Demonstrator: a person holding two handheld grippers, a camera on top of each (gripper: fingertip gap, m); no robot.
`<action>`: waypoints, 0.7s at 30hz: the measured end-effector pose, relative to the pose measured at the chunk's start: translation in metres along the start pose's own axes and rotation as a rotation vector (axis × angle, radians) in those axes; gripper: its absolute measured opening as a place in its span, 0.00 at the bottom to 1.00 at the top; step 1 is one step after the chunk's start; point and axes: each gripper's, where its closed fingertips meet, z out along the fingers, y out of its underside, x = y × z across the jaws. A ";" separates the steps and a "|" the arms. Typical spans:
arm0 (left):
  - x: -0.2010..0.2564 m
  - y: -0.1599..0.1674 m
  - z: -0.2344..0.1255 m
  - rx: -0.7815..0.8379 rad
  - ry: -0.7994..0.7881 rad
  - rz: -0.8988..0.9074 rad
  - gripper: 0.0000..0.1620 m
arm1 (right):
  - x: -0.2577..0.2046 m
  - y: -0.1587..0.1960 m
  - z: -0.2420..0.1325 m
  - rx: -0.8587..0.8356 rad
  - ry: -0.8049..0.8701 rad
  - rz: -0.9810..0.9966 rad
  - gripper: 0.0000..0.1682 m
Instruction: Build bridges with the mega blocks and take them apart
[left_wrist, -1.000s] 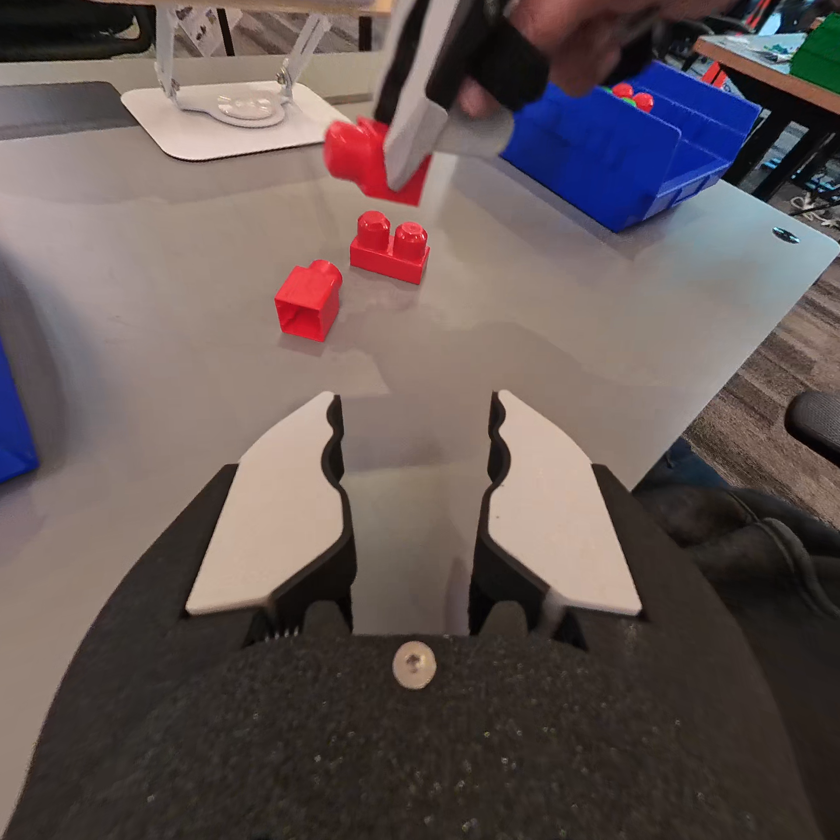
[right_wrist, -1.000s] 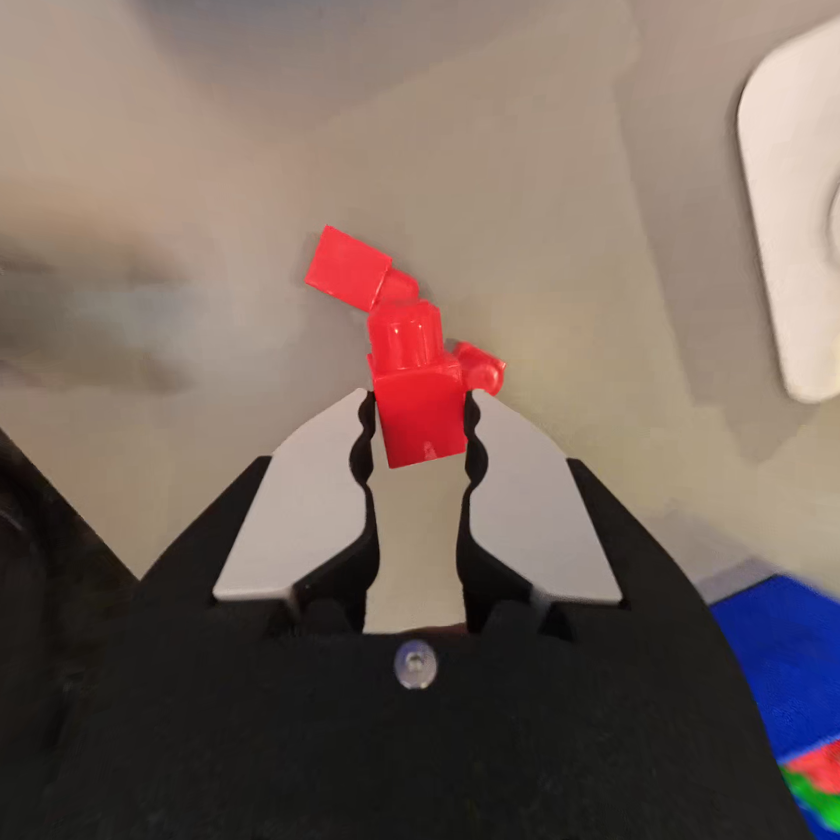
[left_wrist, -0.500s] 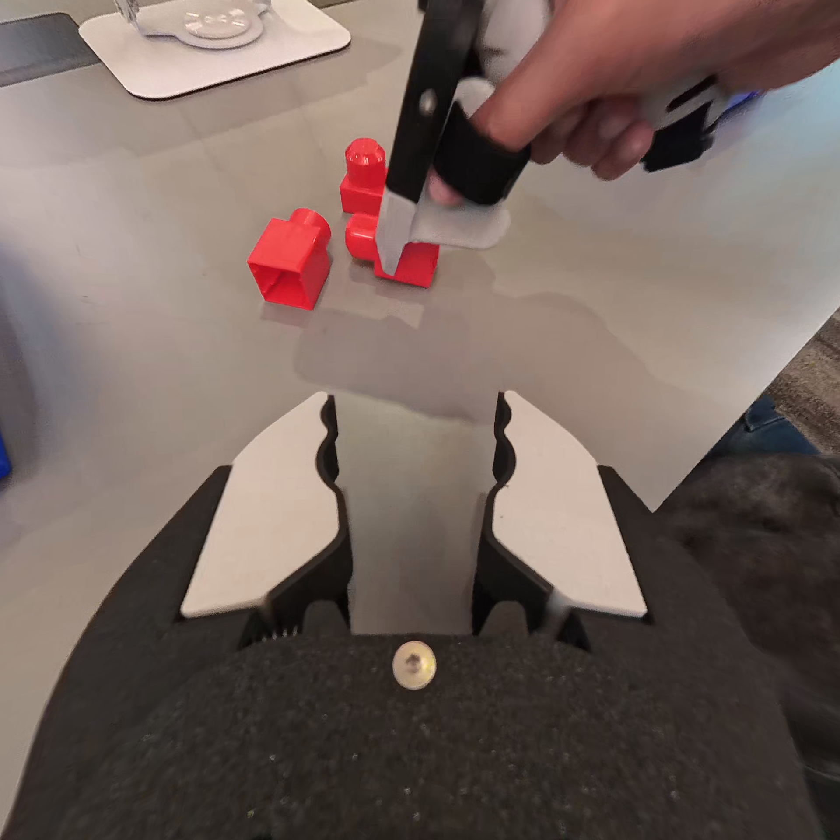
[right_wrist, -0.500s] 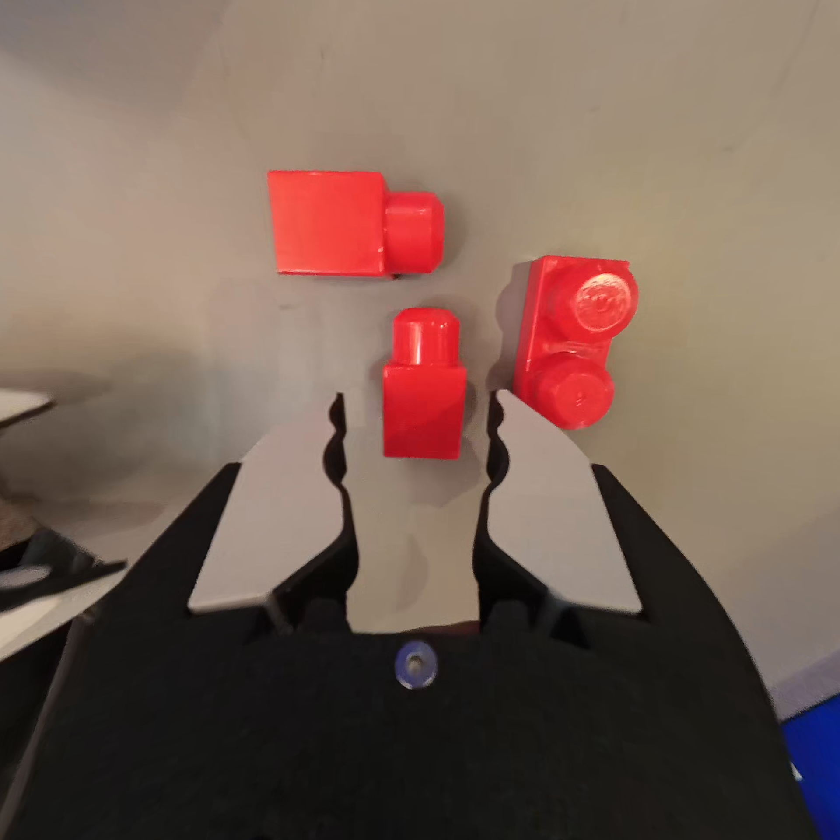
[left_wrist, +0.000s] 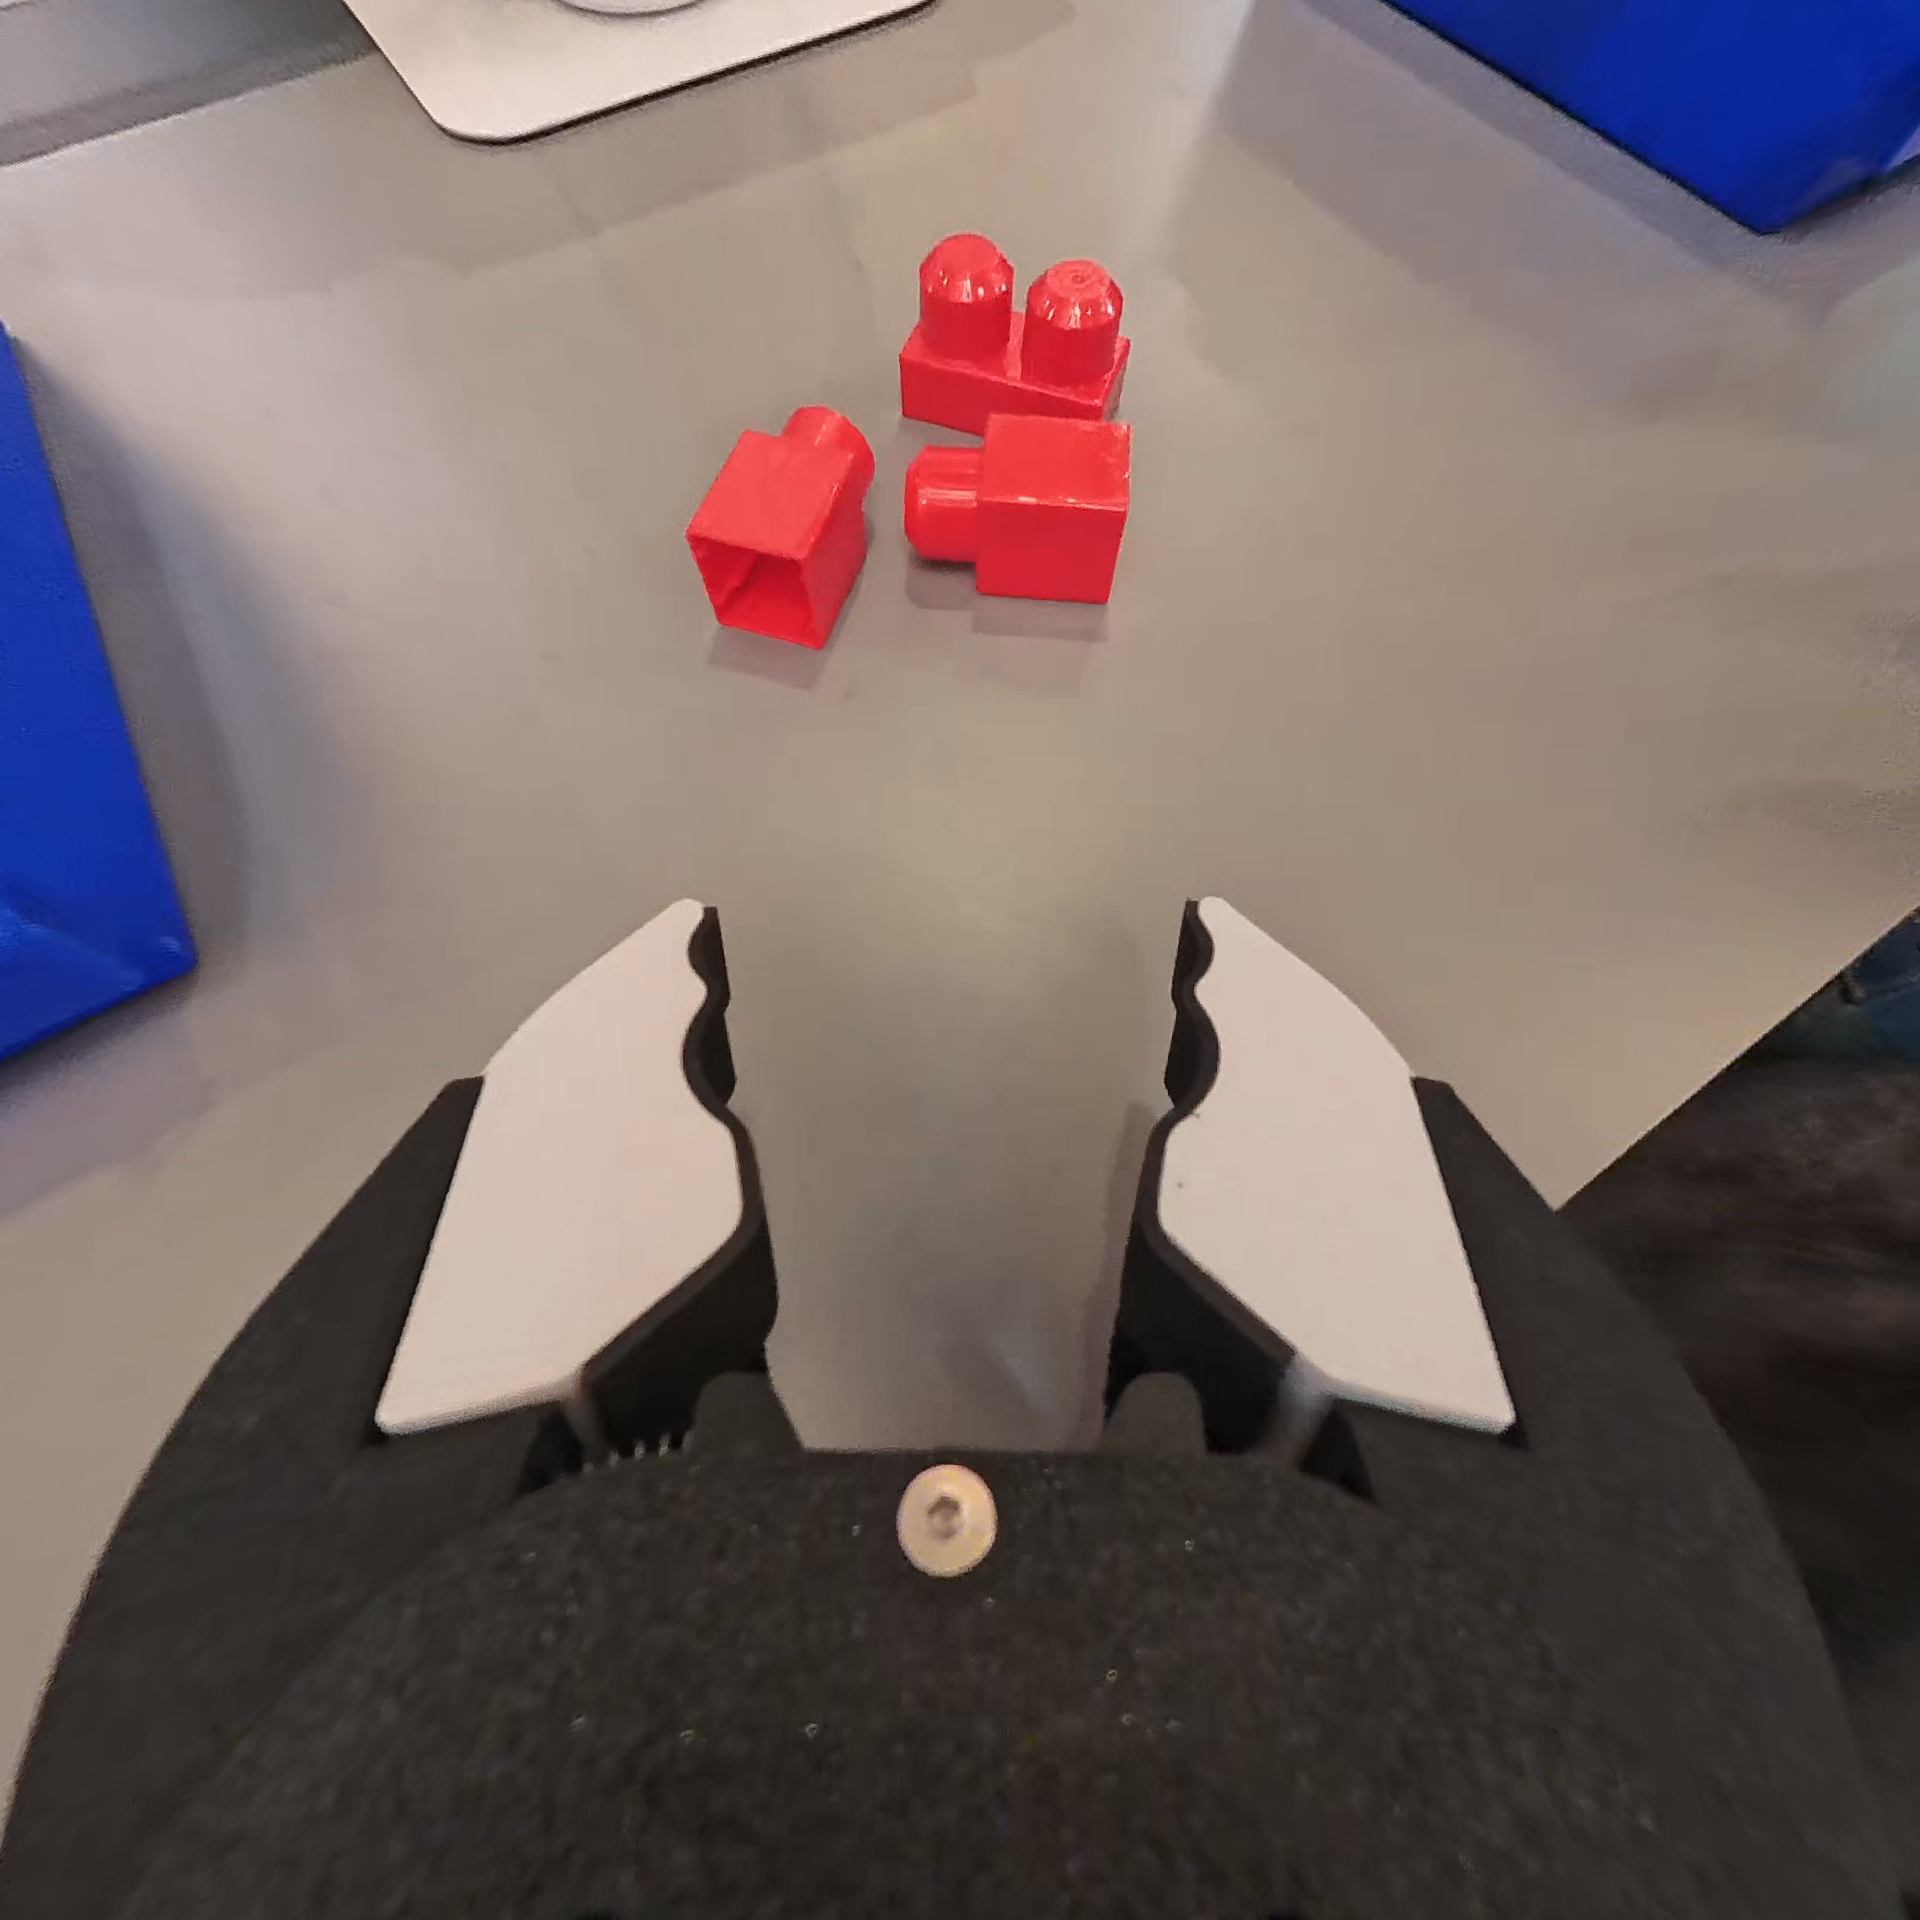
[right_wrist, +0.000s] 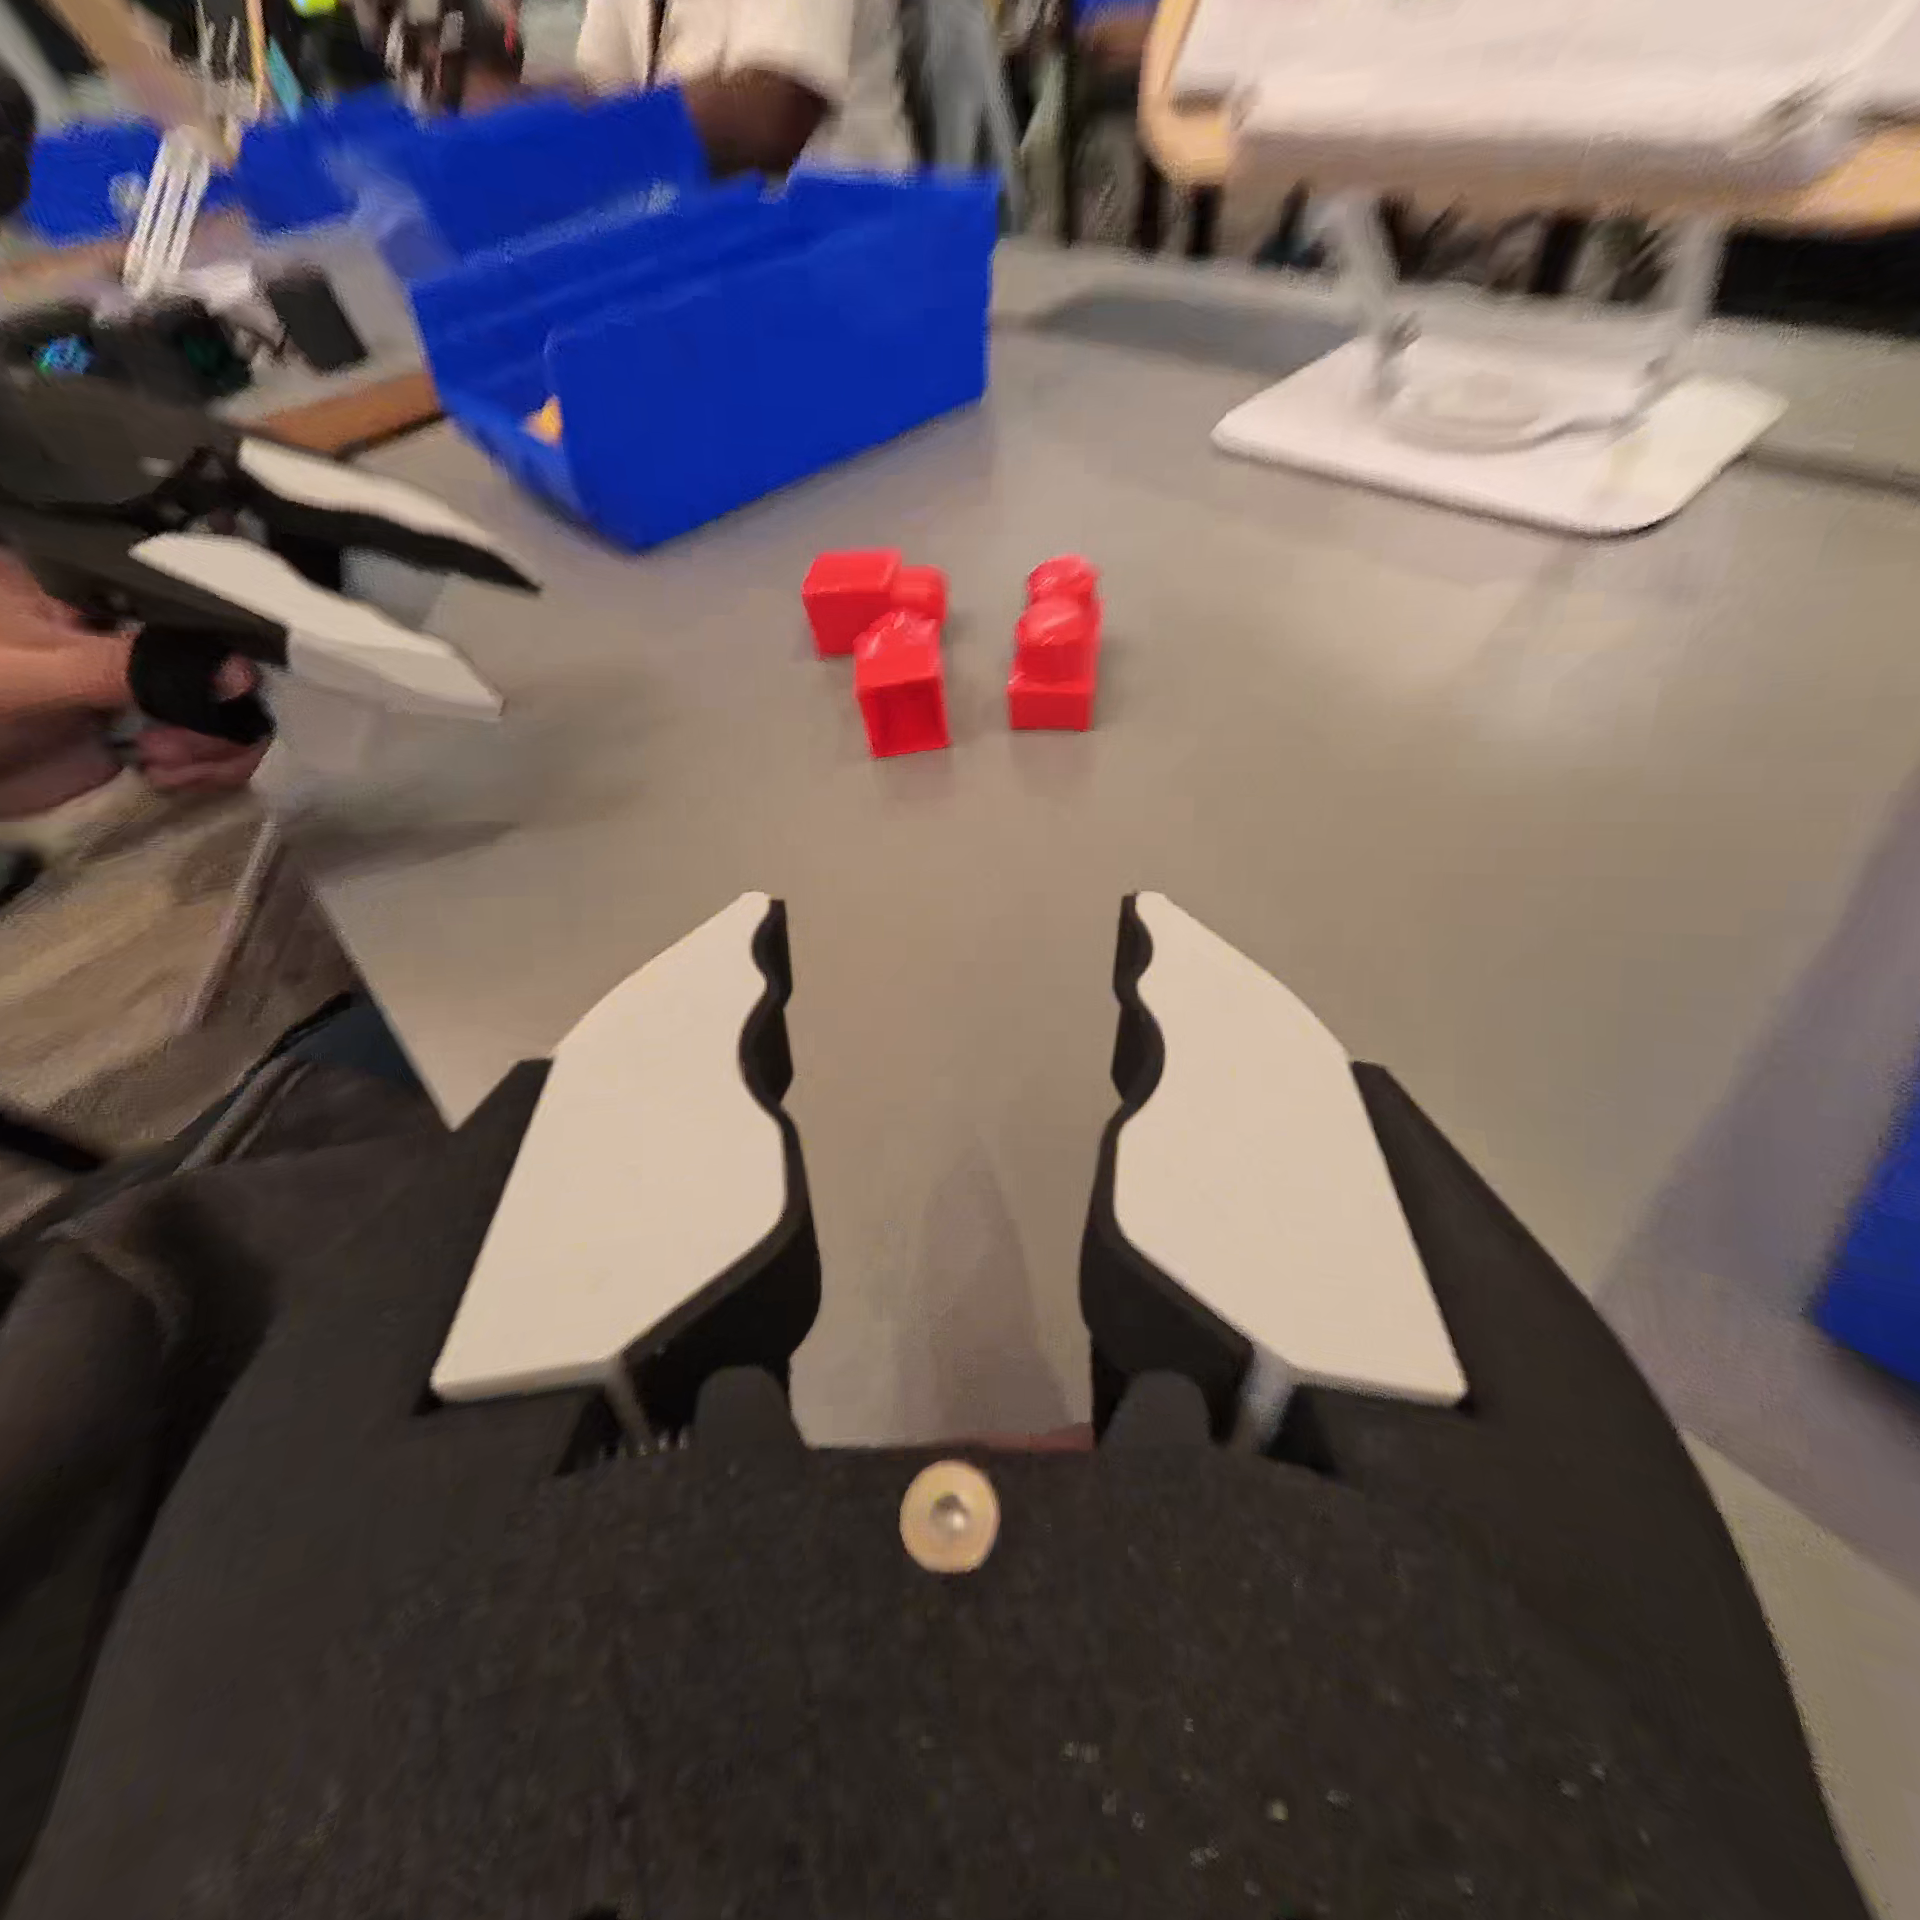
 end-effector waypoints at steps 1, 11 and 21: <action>0.002 -0.001 0.001 -0.001 0.002 0.007 0.51 | 0.006 -0.001 -0.009 0.064 0.033 0.006 0.35; 0.005 -0.021 0.028 0.011 0.023 0.000 0.51 | 0.003 0.017 -0.005 -0.005 0.030 -0.009 0.36; -0.019 -0.021 0.059 -0.096 -0.003 -0.008 0.62 | -0.003 0.022 0.004 -0.048 0.016 -0.011 0.35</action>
